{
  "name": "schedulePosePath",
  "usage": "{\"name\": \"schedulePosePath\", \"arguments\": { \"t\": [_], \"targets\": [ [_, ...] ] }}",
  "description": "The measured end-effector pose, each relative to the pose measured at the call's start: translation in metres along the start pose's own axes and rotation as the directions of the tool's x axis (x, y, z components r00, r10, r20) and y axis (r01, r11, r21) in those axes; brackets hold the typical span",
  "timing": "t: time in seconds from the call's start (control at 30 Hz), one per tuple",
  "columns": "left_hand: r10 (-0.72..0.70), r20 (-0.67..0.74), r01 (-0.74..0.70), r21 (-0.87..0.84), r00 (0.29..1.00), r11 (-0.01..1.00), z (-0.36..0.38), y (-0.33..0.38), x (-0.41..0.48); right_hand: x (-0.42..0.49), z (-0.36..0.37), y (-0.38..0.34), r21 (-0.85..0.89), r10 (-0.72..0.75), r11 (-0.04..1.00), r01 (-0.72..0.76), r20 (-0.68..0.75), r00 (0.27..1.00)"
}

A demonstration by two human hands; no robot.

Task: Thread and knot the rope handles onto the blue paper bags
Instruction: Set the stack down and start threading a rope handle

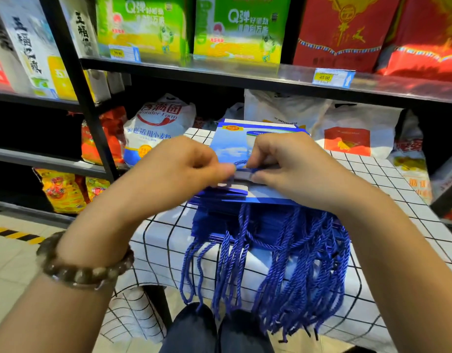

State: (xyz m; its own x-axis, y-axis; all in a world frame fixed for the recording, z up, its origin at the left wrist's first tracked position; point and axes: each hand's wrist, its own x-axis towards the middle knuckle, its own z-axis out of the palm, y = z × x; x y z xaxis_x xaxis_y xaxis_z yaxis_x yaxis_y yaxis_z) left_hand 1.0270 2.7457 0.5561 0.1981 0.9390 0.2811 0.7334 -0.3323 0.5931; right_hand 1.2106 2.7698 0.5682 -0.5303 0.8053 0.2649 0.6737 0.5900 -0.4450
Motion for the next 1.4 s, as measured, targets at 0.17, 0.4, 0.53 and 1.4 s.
{"name": "schedulePosePath", "arguments": {
  "t": [0.17, 0.4, 0.53, 1.4],
  "targets": [
    [-0.072, -0.013, 0.07, -0.139, 0.997, 0.988, 0.013, 0.004, 0.03, -0.007, 0.005, 0.002, 0.046, 0.005, 0.999, -0.003, -0.055, 0.998],
    [-0.062, -0.01, 0.058, -0.234, 0.998, 0.971, 0.02, -0.001, 0.049, -0.014, 0.007, 0.004, 0.081, 0.008, 0.997, 0.0, -0.102, 0.995],
    [-0.1, -0.163, 0.056, -0.255, 0.981, 0.965, 0.03, -0.014, 0.051, -0.021, 0.007, 0.005, 0.085, -0.007, 0.996, 0.014, -0.083, 0.997],
    [0.037, -0.538, -0.39, -0.561, 0.842, 0.73, -0.026, -0.008, 0.056, -0.013, -0.056, 0.031, 0.211, 0.128, 0.952, 0.221, -0.932, 0.34]
  ]
}}
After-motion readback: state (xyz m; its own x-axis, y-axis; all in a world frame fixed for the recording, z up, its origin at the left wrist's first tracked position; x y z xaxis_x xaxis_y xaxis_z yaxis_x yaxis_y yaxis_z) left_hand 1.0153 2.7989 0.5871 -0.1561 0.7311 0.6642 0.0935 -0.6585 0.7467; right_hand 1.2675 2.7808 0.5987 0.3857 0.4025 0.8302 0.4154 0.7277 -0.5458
